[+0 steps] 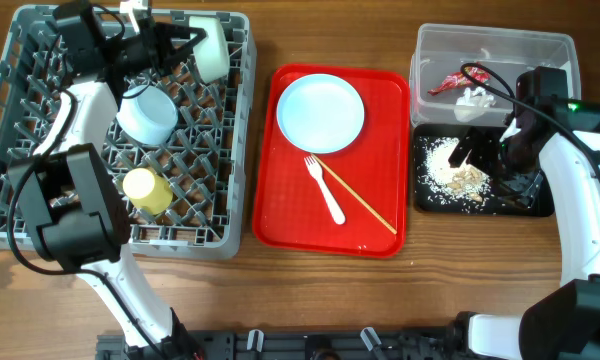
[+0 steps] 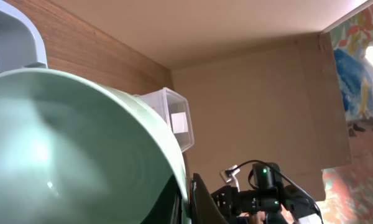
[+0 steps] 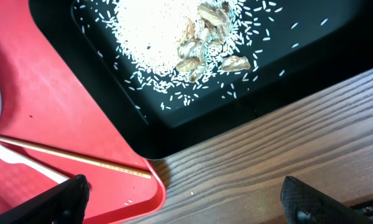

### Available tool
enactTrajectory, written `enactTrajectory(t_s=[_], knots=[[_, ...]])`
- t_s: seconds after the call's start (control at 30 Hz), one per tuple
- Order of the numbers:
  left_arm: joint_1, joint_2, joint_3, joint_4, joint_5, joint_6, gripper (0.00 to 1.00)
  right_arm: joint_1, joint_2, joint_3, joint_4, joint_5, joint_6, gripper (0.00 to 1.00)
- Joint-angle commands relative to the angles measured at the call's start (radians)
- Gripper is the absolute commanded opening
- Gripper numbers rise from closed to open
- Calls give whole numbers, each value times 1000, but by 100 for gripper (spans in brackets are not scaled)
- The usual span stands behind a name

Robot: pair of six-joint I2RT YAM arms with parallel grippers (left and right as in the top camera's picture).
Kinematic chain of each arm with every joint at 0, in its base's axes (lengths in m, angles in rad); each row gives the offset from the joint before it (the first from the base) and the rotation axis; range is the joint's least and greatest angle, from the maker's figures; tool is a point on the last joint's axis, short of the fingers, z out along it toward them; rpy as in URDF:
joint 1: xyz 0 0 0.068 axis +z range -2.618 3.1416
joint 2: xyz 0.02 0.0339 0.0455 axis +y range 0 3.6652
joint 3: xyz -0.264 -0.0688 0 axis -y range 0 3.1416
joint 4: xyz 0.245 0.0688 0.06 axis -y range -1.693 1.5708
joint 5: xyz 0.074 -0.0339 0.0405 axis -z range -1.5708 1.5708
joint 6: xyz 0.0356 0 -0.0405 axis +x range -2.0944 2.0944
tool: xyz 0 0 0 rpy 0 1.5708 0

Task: Sort waste into correct bins and load items into the dishwasher rack
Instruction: 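Carry the green bowl into the rack's back row and release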

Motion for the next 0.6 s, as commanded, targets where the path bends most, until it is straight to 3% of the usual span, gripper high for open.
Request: enactTrajectory(t_s=[0.0,0.57], knots=[[6,12,2,6,1,-7,4,-1,-19,21,-1,3,-10,100],[69,64,2,2,-31,-8,4,-1,-19,21,-8,3,-11,100]])
